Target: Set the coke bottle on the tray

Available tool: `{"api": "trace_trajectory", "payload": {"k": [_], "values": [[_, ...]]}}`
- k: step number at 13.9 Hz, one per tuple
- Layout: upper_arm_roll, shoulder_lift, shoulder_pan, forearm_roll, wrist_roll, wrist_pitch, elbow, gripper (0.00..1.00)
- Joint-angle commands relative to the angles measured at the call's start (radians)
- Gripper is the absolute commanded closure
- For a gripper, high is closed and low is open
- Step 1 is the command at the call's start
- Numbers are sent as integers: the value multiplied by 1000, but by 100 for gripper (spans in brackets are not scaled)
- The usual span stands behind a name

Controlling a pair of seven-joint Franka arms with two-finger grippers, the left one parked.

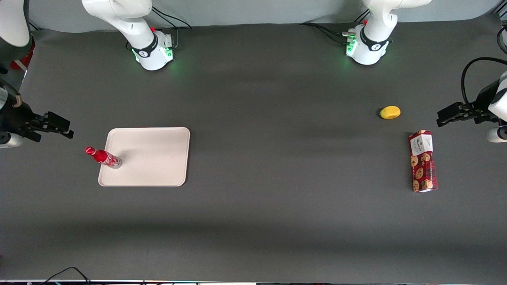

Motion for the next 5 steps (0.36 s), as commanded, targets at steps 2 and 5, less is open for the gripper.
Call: {"api": "trace_trajectory", "payload": {"k": [2,5], "values": [[20,-45,-3,20,41,-38,18,0],[20,-36,-9,17,39,-36,16,0]]}}
